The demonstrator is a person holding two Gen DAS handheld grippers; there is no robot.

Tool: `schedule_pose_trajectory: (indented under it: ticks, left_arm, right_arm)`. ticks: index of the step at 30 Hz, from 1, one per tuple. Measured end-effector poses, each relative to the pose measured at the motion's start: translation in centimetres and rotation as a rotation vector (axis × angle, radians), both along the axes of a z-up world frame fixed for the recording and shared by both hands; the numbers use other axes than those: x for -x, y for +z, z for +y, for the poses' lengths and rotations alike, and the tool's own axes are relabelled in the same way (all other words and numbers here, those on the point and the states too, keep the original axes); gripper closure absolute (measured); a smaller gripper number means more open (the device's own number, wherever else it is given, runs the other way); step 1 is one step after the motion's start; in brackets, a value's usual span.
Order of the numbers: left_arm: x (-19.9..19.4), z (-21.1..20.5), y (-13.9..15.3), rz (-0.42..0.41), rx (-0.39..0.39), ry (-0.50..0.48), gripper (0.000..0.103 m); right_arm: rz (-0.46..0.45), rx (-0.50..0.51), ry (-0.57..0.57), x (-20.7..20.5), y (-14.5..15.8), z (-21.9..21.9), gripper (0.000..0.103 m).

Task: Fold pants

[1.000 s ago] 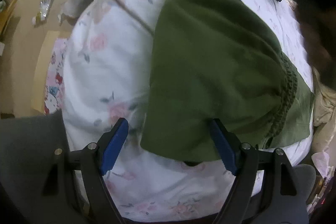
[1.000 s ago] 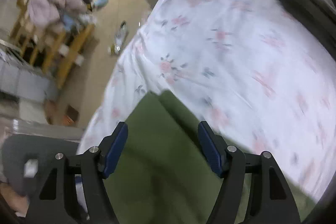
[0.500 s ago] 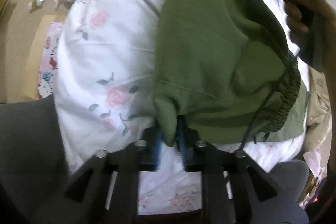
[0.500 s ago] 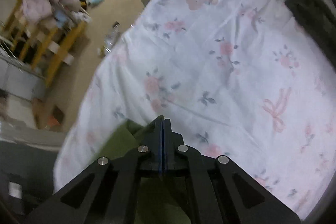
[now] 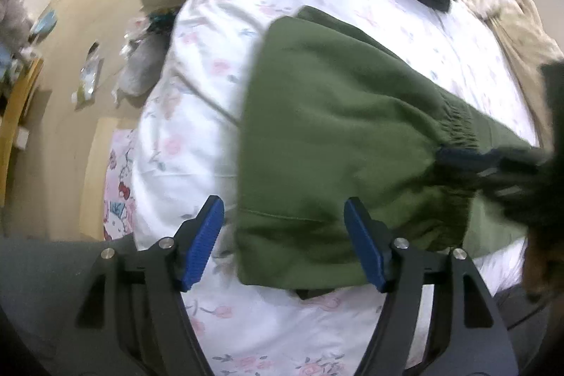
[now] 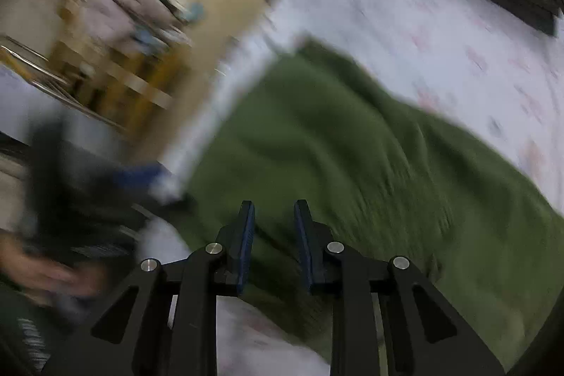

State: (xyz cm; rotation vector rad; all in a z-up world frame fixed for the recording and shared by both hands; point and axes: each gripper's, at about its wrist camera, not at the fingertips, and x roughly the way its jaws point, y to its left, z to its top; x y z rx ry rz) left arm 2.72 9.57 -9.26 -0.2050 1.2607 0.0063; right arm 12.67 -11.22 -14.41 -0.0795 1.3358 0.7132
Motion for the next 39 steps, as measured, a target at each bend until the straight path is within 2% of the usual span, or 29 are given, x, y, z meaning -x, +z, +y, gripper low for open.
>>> schedule_pose_trajectory:
  ticks: [1,3,5,6,7,8,9,11,14,16,19,21,23,26,35,39]
  left_arm:
    - [-0.1,-0.3,-0.1,-0.008,0.001,-0.009,0.035]
    - [0.1,-1.3,-0.1,-0.034,-0.005,-0.034,0.032]
    - [0.2,-1.9,0.6,-0.079,-0.016,-0.059,0.024]
    - [0.3,-2.3,1.2,-0.099,-0.025,-0.066,0.024]
    - [0.2,-2.8,1.6,-0.117,-0.03,-0.079,0.024]
    - [-0.3,-3.0,1.7,-0.127,-0.036,-0.089,0.024]
    - [-0.8,-3.6,1.9,-0.138,-0.039,-0.099,0.024]
    - [-2.2,-4.8,2.2,-0.168,-0.046,-0.109,0.024]
    - [-4.1,-6.3,1.8,-0.189,-0.059,-0.089,0.024]
    - [-4.8,-7.6,1.1,-0.193,-0.05,-0.092,0.024]
    - [-5.6,-9.1,-1.4,-0.125,-0.021,-0.11,0.024]
    - [-5.7,-9.8,-3.3,-0.073,-0.043,-0.111,0.024]
    - [-6.0,-10.4,-5.0,-0.035,-0.072,-0.121,0.023]
    - [-6.4,-10.8,-5.7,-0.021,-0.084,-0.122,0.021]
    - [-6.5,-10.8,-5.8,-0.016,-0.074,-0.128,0.019]
    - [-6.5,-10.9,-5.9,-0.015,-0.077,-0.128,0.019]
  right_arm:
    - [-0.01,0.067,-0.036,0.4,-1.5,-0.2,0.083]
    - [-0.043,0.04,-0.097,1.2,-2.2,-0.8,0.084]
    - [-0.036,-0.068,-0.193,1.7,-0.8,-2.1,0.083]
    - [-0.034,-0.144,-0.248,2.3,0.2,-3.4,0.075]
    - [-0.047,-0.223,-0.326,3.2,1.4,-5.1,0.073]
    - [-0.053,-0.271,-0.376,4.0,2.0,-6.4,0.06]
    - [-0.054,-0.324,-0.438,5.1,2.4,-7.8,0.038]
    - [-0.038,-0.427,-0.571,7.7,2.7,-10.8,0.016]
    - [0.058,-0.541,-0.783,11.5,0.8,-14.2,0.014]
    - [0.102,-0.575,-0.886,13.5,-0.5,-15.8,0.014]
    - [0.206,-0.599,-1.005,15.8,-3.8,-17.0,0.014]
    - [0.295,-0.614,-1.09,16.7,-6.6,-18.1,0.014]
    - [0.325,-0.629,-1.138,17.5,-8.2,-19.5,0.015]
    - [0.295,-0.718,-1.201,17.3,-9.2,-22.1,0.015]
    - [0.045,-0.68,-1.572,14.9,-8.6,-36.4,0.015]
    - [0.012,-0.702,-1.619,13.7,-8.3,-42.0,0.015]
